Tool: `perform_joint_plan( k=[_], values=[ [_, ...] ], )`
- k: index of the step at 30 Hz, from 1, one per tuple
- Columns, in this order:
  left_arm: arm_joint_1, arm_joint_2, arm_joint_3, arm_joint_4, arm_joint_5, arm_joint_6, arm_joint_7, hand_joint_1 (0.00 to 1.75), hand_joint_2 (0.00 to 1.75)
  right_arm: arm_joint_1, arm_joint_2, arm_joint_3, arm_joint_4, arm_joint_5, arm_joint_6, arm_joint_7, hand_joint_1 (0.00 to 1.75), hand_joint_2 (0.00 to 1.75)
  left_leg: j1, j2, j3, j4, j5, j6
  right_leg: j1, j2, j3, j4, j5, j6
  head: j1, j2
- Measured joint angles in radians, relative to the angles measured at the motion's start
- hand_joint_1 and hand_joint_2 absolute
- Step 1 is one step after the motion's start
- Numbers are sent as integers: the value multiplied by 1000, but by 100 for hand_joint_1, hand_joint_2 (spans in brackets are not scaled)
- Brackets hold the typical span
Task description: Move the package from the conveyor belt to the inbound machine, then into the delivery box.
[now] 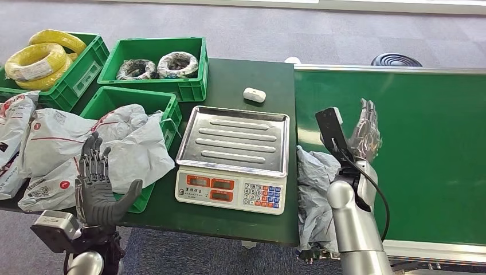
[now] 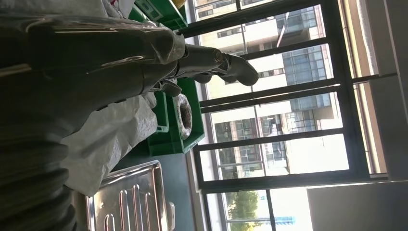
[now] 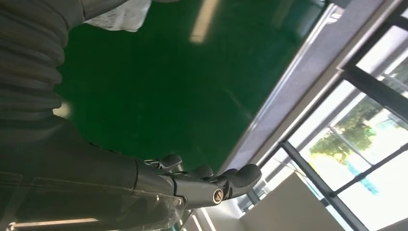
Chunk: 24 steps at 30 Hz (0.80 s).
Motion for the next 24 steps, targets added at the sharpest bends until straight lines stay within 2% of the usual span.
perform_joint_plan(
  k=[5, 10, 16, 18, 20, 22, 24],
  values=[
    [9, -1, 3, 0, -3, 0, 0, 0, 175, 99, -22, -76, -25, 33, 101, 72, 0, 175, 0, 1, 0, 0, 0, 0, 0, 0, 0, 0, 0, 0, 0, 0],
    [14, 1, 1, 6, -3, -1, 0, 0, 175, 172, -45, -124, 6, -26, 247, 90, 0, 175, 0, 0, 0, 0, 0, 0, 0, 0, 0, 0, 0, 0, 0, 0],
    [15, 4, -2, 16, -3, 0, 0, 0, 175, 211, -72, -148, 103, -30, 311, 110, 0, 175, 0, 2, 0, 0, 0, 0, 0, 1, 0, 0, 0, 0, 0, 0],
    [15, 4, -3, 18, -2, 0, 0, 0, 175, 210, -76, -150, 138, -34, 326, 111, 19, 175, 0, 1, 0, 0, 0, 0, 0, 1, 0, 0, 0, 0, 0, 0],
    [16, 4, -5, 20, -2, 1, 0, 0, 175, 206, -78, -150, 167, -43, 339, 104, 106, 175, 0, 1, 1, 0, 0, 0, 0, 1, 1, 0, 0, 0, 0, 0],
    [18, 4, -7, 22, -2, 3, 0, 0, 175, 202, -78, -151, 189, -56, 354, 88, 174, 175, 0, 2, 2, 0, 0, 0, 0, 1, 2, 0, 0, 0, 0, 0],
    [23, 4, -9, 22, -2, 6, 0, 0, 175, 199, -78, -151, 207, -68, 368, 72, 175, 175, 0, 2, 2, 0, 0, 0, 0, 1, 2, 0, 0, 0, 0, 0]
  ],
)
